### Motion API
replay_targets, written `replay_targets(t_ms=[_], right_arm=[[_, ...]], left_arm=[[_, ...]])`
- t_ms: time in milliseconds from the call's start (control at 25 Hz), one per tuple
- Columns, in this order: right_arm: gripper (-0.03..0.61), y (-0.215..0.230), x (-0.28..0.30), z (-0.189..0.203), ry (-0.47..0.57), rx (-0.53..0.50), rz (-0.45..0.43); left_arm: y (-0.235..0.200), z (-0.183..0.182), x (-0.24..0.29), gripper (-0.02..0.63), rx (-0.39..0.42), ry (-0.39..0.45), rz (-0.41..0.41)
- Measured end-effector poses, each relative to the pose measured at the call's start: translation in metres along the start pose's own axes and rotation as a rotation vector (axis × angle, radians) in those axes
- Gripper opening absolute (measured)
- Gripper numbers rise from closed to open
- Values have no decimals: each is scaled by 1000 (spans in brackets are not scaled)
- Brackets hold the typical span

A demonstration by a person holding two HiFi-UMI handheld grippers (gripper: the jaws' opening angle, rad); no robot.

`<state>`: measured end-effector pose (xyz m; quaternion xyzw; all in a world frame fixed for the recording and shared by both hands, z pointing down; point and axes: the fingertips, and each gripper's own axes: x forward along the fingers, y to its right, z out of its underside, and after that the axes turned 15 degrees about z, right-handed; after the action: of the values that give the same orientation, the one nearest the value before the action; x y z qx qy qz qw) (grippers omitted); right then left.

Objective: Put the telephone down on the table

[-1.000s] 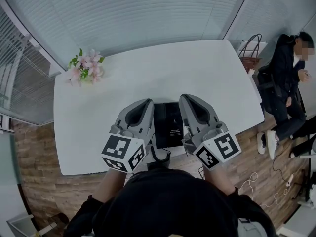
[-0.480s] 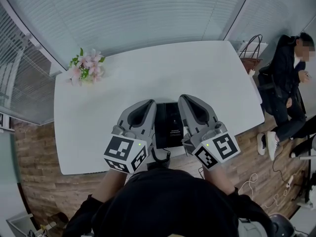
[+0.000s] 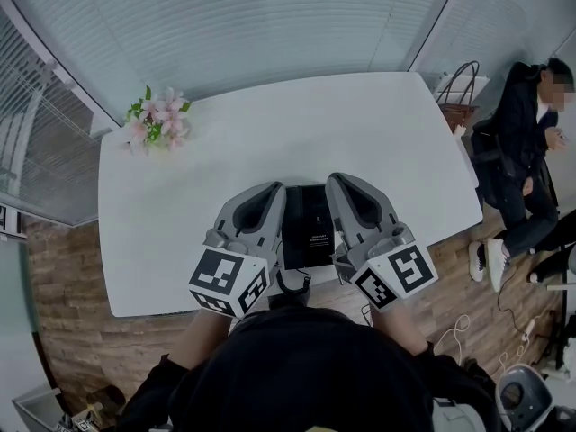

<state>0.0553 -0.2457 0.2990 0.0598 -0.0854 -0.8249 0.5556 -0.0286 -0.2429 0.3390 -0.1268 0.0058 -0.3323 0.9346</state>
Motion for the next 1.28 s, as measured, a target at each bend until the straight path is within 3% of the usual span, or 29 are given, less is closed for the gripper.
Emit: replay_targets(t_ms=[1280], right_arm=[[5,3,-9,-3,11,-16,-1]], left_arm=[[14,-4,2,14,16,16,5]])
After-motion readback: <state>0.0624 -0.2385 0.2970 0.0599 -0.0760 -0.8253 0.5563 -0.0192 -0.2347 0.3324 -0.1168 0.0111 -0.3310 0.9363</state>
